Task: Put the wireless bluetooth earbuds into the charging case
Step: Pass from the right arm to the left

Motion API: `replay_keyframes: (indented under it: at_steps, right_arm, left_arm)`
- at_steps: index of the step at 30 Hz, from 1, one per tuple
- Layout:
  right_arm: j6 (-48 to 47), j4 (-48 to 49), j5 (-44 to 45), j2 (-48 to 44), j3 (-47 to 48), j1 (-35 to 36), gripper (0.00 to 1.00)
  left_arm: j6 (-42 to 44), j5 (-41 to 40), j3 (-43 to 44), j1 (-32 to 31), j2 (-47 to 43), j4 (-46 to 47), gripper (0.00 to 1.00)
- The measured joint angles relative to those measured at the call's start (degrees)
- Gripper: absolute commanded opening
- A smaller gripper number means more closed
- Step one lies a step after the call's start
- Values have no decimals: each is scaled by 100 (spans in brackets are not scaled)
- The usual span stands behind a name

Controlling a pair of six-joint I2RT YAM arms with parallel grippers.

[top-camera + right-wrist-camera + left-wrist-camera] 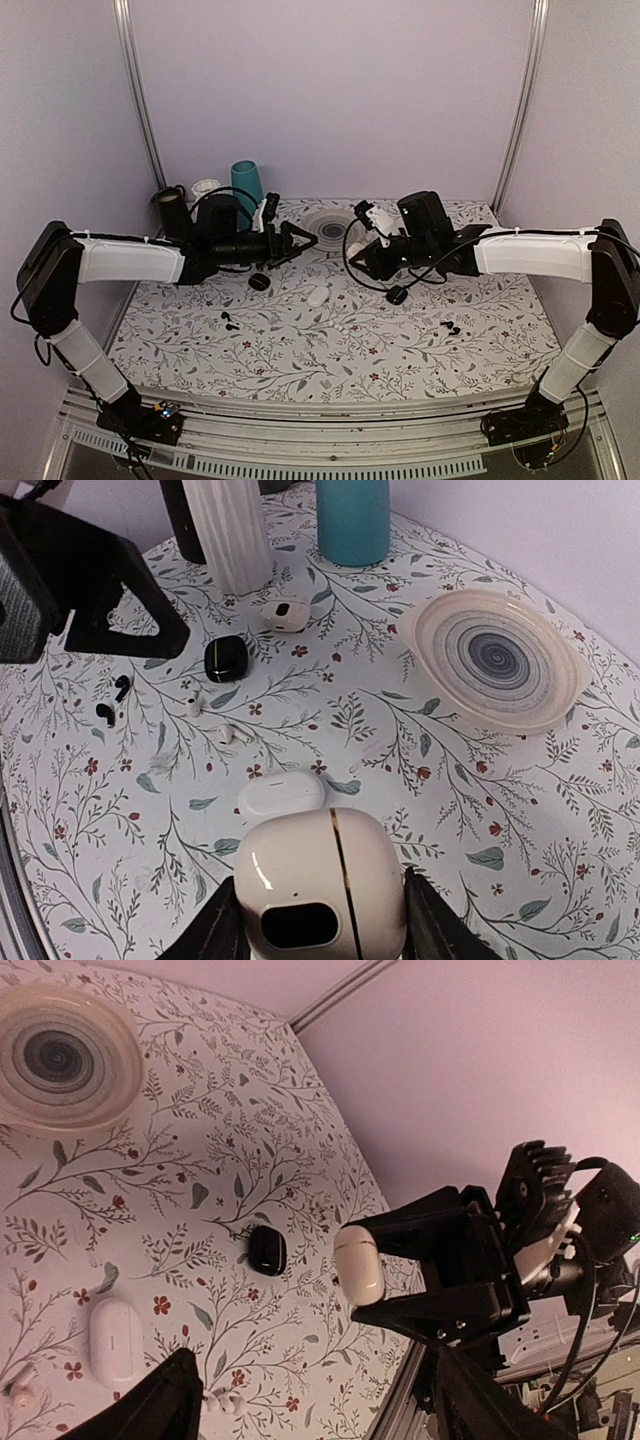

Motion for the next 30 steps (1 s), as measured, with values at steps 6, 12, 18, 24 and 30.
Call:
replay_keyframes:
  at_steps: [6,12,18,24,30]
  right_arm:
    - [-391,-20,103,0,76,407,32]
    - [-619,-24,195,0,308,629,33]
    - [-791,-186,280,109,520,800,33]
    - [-903,-245,350,179,612,879,33]
    - [-964,-282,378,205,673,920,33]
  left_arm:
    - [66,363,157,-61,42,-129,71]
    - [129,555,323,-212,227,-271,66]
    - [118,669,348,-369,374,-289,61]
    - [68,708,417,-402,382,-271,48]
    - [28,765,446,-426,413,-195,28]
